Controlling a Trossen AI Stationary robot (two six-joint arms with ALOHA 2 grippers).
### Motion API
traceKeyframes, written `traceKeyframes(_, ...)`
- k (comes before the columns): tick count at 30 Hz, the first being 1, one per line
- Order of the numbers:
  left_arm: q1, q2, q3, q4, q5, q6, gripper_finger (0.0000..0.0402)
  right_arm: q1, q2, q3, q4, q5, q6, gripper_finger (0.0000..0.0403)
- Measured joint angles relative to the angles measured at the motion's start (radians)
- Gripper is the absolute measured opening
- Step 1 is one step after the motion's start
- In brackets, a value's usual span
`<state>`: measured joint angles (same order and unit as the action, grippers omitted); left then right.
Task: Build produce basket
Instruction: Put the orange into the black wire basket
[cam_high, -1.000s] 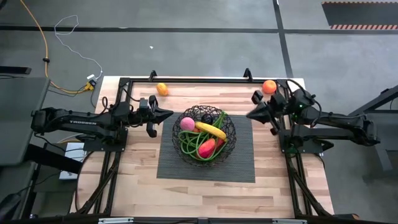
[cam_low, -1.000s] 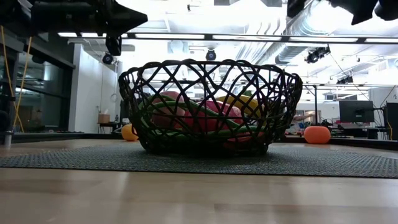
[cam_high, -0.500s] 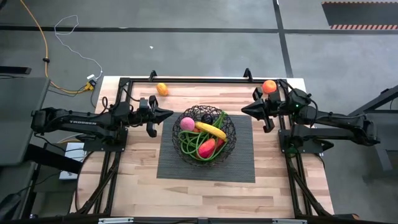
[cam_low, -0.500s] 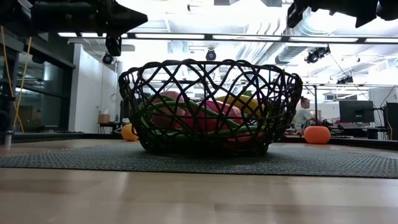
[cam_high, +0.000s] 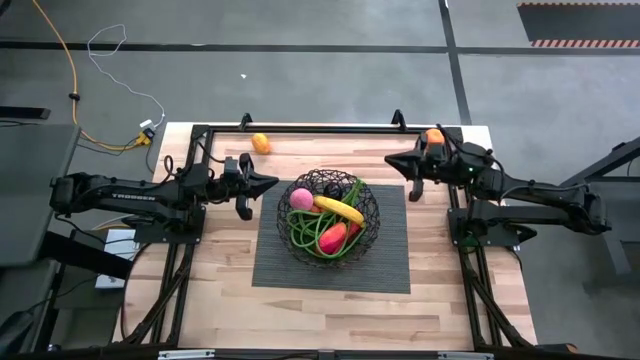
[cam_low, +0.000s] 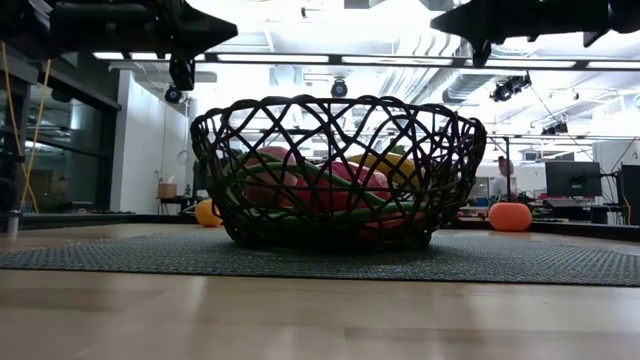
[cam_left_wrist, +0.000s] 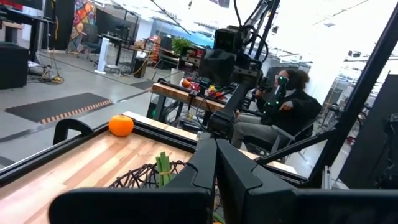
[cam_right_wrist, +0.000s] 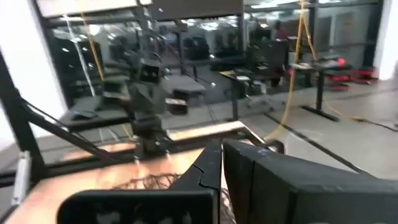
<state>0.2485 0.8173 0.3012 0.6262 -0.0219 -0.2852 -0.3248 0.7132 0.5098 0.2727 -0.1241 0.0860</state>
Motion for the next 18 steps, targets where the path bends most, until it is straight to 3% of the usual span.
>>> traceKeyframes(6,0.000,0.000,0.003,0.007,-0.012,0.000,0.0000,0.000,0.000,0.000,-0.043,-0.008,0.000,0.0000)
traceKeyframes(9,0.021,0.001,0.036,-0.022,0.033,0.041,0.0000,0.000,0.000,0.000,-0.048,-0.008,-0.001,0.0000)
traceKeyframes(14,0.073,0.001,0.139,-0.245,0.060,0.182,0.0000,0.000,0.000,0.000,-0.051,-0.008,0.000,0.0000)
traceKeyframes(18,0.115,0.001,0.181,-0.317,0.096,0.258,0.0000,0.000,0.000,0.000,-0.061,-0.008,0.002,0.0000)
